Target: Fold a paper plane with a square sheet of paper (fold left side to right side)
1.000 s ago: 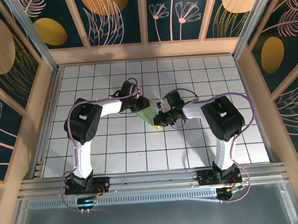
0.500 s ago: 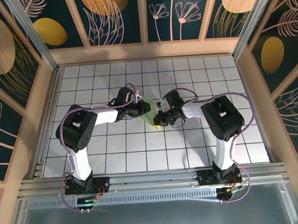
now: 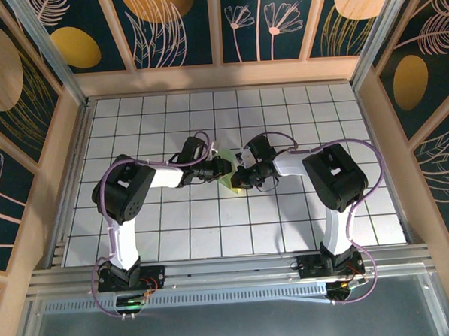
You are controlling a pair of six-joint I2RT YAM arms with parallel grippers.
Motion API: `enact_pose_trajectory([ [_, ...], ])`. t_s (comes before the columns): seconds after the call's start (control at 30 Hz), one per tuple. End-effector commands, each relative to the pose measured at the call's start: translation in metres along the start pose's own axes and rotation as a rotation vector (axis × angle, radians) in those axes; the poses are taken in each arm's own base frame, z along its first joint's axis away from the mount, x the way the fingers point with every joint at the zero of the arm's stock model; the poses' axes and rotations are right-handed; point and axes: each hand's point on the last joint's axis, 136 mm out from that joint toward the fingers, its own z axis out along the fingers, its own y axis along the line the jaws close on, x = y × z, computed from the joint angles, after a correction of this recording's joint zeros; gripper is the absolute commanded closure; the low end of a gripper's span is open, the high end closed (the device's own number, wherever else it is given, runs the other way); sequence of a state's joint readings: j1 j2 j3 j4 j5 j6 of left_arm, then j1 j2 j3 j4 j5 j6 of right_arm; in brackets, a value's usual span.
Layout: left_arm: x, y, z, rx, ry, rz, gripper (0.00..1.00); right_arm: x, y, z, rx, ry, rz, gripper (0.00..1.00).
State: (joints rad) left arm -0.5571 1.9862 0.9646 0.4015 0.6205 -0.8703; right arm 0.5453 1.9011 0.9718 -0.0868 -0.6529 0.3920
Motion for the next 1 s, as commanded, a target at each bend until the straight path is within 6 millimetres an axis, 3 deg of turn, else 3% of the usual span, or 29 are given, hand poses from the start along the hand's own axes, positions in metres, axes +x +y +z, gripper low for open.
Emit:
enact_pose_trajectory([
  [0.0,0.001,0.006,0.005,-0.001,0.003,-0.004,0.84,0.023,-0.054,0.010,0.203,0.060,0.064,1.00],
  [0.3,-0.002,0.040,0.008,-0.165,-0.015,-0.044,0.88,0.026,-0.061,0.009,0.240,0.077,0.063,1.00],
  [0.53,-0.003,0.056,0.010,-0.221,-0.017,-0.052,0.88,0.028,-0.064,0.008,0.258,0.097,0.060,1.00],
  [0.97,-0.044,0.068,-0.001,-0.172,-0.101,-0.052,0.89,0.035,-0.065,0.011,0.252,0.133,0.069,1.00],
])
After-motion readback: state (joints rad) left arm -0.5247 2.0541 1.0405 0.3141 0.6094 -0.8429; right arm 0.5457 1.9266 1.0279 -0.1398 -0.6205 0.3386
